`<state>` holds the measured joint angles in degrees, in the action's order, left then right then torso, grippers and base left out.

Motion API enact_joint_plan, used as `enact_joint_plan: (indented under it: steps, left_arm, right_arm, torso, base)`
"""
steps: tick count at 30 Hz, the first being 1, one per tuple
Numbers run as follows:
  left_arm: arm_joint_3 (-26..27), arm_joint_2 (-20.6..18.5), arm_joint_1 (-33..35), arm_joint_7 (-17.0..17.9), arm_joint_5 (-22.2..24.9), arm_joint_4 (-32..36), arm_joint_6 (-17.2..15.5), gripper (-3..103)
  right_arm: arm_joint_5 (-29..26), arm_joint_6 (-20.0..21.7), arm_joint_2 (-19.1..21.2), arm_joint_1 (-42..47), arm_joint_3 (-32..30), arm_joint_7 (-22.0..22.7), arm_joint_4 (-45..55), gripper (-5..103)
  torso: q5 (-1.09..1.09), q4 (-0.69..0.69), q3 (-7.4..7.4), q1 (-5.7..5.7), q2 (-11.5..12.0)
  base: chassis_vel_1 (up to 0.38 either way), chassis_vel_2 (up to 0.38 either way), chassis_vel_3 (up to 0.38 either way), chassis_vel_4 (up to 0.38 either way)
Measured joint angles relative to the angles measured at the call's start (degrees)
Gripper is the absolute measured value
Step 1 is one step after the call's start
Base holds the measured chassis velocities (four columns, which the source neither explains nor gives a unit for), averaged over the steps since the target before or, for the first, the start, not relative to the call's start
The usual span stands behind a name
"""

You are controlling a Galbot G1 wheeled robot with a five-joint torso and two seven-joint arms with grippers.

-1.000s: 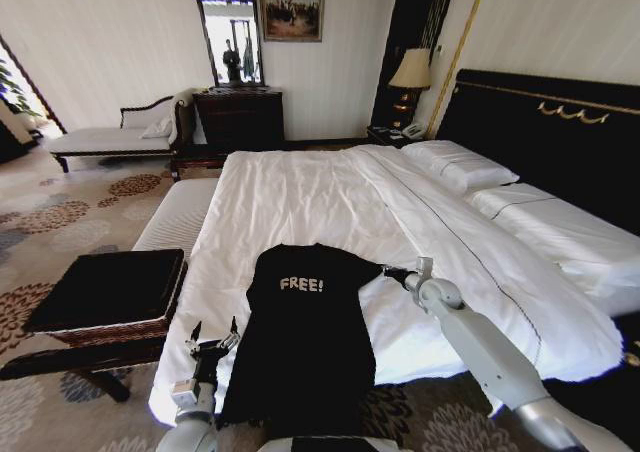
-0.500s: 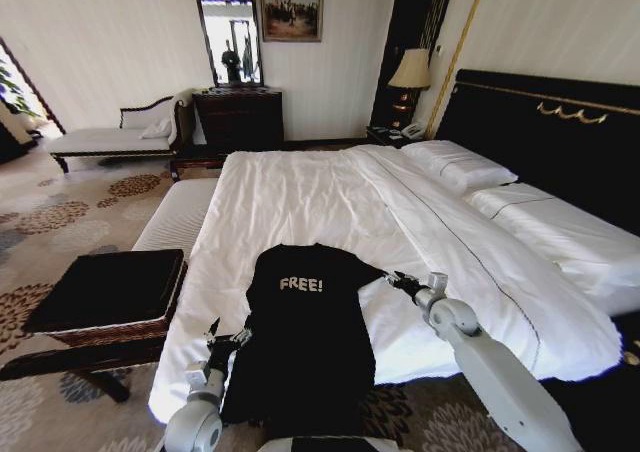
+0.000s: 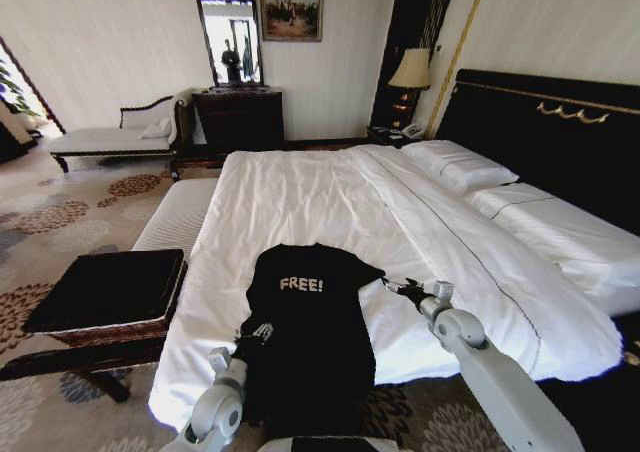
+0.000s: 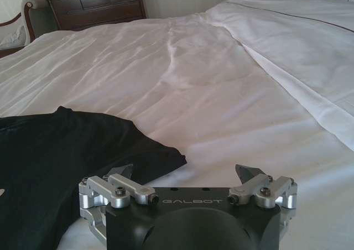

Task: Fold the clothes on the bed and place them into the basket.

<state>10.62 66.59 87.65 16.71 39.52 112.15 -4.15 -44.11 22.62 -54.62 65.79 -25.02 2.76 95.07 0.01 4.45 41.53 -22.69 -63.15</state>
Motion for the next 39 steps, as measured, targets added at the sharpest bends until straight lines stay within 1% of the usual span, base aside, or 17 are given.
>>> enact_joint_plan:
  steps: [1, 3, 5, 6, 8, 9, 10, 13, 14, 16, 17, 19, 20, 21, 24, 36, 39]
  left_arm:
    - [-0.4, 0.1, 0.0, 0.0, -1.0, -0.2, 0.1, 78]
    - [-1.5, 0.6, -0.6, 0.0, -7.0, -1.5, 1.0, 78]
    - [-1.6, 0.6, -0.7, 0.0, -8.1, -1.6, 1.2, 78]
    - [-2.0, 0.3, -0.7, -0.1, -11.5, -1.6, 1.8, 78]
    - [-2.3, -0.7, -0.4, -0.3, -16.2, -1.1, 2.9, 78]
    - [-2.3, -0.7, -0.4, -0.3, -16.2, -1.1, 2.9, 78]
    - [-2.4, -0.9, -0.6, -0.3, -17.9, -1.2, 3.2, 78]
    - [-3.8, -1.3, -3.2, -0.3, -26.0, -3.4, 4.5, 78]
    - [-3.8, -1.3, -3.2, -0.3, -26.0, -3.4, 4.5, 78]
    - [-5.1, -2.3, -5.1, -0.8, -30.1, -5.3, 5.2, 78]
    - [-5.3, -2.6, -5.4, -0.9, -30.8, -5.7, 5.4, 78]
    - [-6.2, -4.5, -6.9, -1.7, -34.7, -7.3, 6.2, 78]
    - [-6.2, -4.5, -6.9, -1.7, -34.7, -7.3, 6.2, 78]
    - [-6.4, -5.8, -7.5, -2.2, -36.5, -7.9, 6.4, 78]
    - [-6.7, -8.1, -8.3, -3.2, -38.6, -8.5, 6.8, 75]
    - [-10.6, -11.5, -12.6, -4.2, -38.8, -11.9, 5.8, 70]
    - [-11.8, -11.3, -15.5, -4.2, -38.9, -13.9, 5.7, 65]
  right_arm:
    - [0.1, 0.0, 0.0, 0.0, 0.0, 0.0, -0.2, 100]
    - [0.5, -0.1, -0.2, 0.0, -0.1, -0.1, -0.6, 100]
    - [0.5, -0.1, -0.2, 0.0, -0.1, -0.1, -0.6, 100]
    - [0.8, -0.1, -0.4, 0.1, -0.1, -0.1, -0.8, 100]
    - [1.1, -0.1, -0.6, 0.1, -0.1, -0.1, -0.9, 100]
    - [1.1, -0.1, -0.6, 0.1, -0.1, -0.1, -0.9, 100]
    - [1.1, -0.1, -0.6, 0.1, -0.1, -0.1, -1.0, 100]
    - [1.3, -0.1, -0.9, -0.2, 0.2, -0.1, -1.4, 100]
    - [1.3, -0.1, -0.9, -0.2, 0.2, -0.1, -1.4, 100]
    - [1.3, 0.0, -1.2, -0.6, 0.3, 0.0, -1.4, 100]
    - [1.3, 0.0, -1.3, -0.6, 0.3, 0.1, -1.4, 100]
    - [1.1, 0.0, -1.4, -0.8, 0.3, 0.2, -1.3, 100]
    - [1.1, 0.0, -1.4, -0.8, 0.3, 0.2, -1.3, 100]
    - [1.1, 0.1, -1.4, -0.9, 0.1, 0.3, -1.3, 100]
    - [1.0, 0.1, -1.4, -1.1, 0.0, 0.3, -1.7, 100]
    - [0.6, 0.1, -1.7, -2.1, -0.1, 0.5, -2.0, 100]
    - [0.2, 0.2, -1.6, -2.3, -0.1, 0.5, -2.0, 100]
  torso:
    - [0.00, 0.00, 0.00, 0.00, 0.0]
    - [-0.01, 0.02, 0.00, 0.00, 0.0]
    - [-0.02, 0.02, 0.00, 0.00, 0.0]
    - [-0.02, 0.02, 0.00, 0.00, 0.0]
    - [0.00, 0.00, 0.00, 0.00, 0.0]
    - [0.00, 0.00, 0.00, 0.00, 0.0]
    - [0.00, 0.00, 0.00, 0.00, 0.0]
    - [-0.02, 0.02, 0.00, 0.00, 0.0]
    - [-0.02, 0.02, 0.00, 0.00, 0.0]
    - [-0.02, 0.02, 0.00, 0.00, 0.0]
    - [-0.01, 0.02, 0.00, 0.00, 0.0]
    - [-0.02, 0.01, 0.01, -0.01, 0.0]
    - [-0.02, 0.01, 0.01, -0.01, 0.0]
    - [-0.02, 0.01, 0.00, 0.00, 0.0]
    - [-0.02, 0.01, 0.00, 0.00, 0.0]
    - [-0.02, 0.01, 0.01, 0.00, 0.0]
    - [-0.02, 0.01, 0.01, 0.00, 0.0]
  base:
    - [0.000, 0.000, 0.000, 0.000]
    - [0.000, 0.000, 0.000, 0.000]
    - [0.000, 0.000, 0.000, 0.000]
    - [0.000, 0.000, 0.000, 0.000]
    - [0.000, 0.000, 0.000, 0.000]
    - [0.000, 0.000, 0.000, 0.000]
    - [0.000, 0.000, 0.000, 0.000]
    - [0.000, 0.000, 0.000, 0.000]
    - [0.000, 0.000, 0.000, 0.000]
    - [0.000, 0.000, 0.000, 0.000]
    - [0.000, 0.000, 0.000, 0.000]
    - [0.000, 0.000, 0.000, 0.000]
    - [0.000, 0.000, 0.000, 0.000]
    - [0.000, 0.000, 0.000, 0.000]
    - [0.000, 0.000, 0.000, 0.000]
    - [0.000, 0.000, 0.000, 0.000]
    - [0.000, 0.000, 0.000, 0.000]
